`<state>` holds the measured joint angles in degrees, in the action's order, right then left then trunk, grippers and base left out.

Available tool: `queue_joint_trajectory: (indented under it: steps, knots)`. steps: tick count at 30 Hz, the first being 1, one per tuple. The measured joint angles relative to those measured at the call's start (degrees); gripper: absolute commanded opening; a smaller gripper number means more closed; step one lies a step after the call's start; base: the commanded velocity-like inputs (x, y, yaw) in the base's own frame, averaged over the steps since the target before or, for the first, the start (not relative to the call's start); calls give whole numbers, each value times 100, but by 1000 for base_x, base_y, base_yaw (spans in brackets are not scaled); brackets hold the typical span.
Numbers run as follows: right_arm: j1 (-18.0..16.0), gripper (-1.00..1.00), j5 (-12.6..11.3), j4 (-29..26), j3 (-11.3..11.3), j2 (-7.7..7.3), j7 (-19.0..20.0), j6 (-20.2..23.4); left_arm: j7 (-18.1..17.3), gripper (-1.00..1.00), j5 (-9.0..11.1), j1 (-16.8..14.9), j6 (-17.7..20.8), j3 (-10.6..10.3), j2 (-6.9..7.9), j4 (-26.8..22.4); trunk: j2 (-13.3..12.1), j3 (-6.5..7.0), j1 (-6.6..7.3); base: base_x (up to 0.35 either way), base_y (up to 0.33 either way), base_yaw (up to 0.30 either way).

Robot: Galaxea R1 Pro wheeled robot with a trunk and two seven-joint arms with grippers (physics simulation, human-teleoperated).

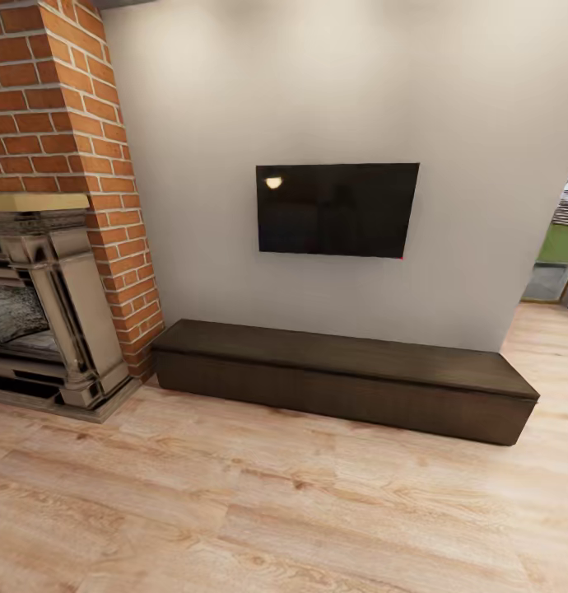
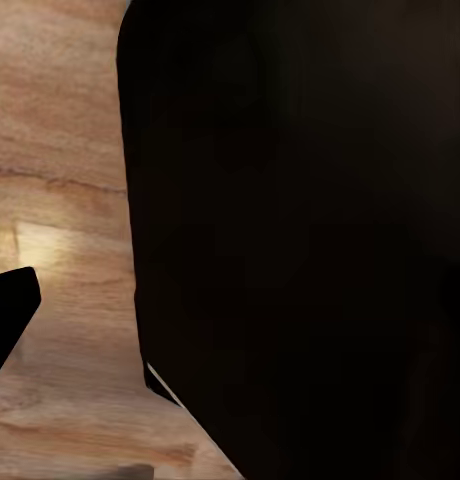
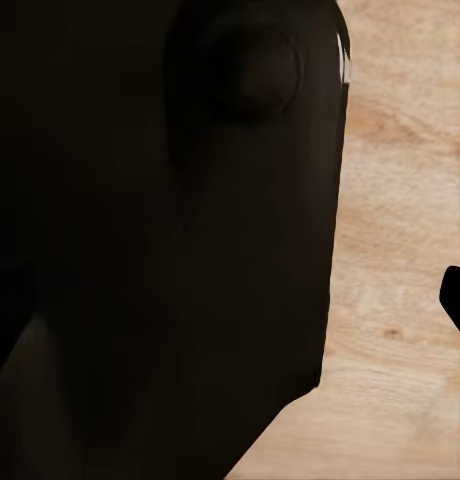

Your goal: Turn on the radio receiver that's on the table in the living room.

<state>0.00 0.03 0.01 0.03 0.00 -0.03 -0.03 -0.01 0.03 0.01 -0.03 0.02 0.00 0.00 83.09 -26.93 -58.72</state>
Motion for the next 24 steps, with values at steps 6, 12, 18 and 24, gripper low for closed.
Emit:
queue_joint_trajectory:
  steps: [6,12,18,24]
  knots:
    - [-28,100,32,-1,49,-10,1,-58,-8,100,26,5,-182,32,42,-173,-1,1,-1,0,0,0]
    - [-27,100,40,-1,50,-9,11,-74,-8,100,47,8,-375,33,46,-200,-1,1,-1,0,0,0]
    - [-27,100,41,-1,57,-8,12,-76,-8,100,49,8,-548,33,44,-202,-1,1,-1,0,0,0]
    - [-27,100,41,-1,59,-3,-3,-76,0,100,50,8,-553,33,44,-202,-1,1,-1,0,0,0]
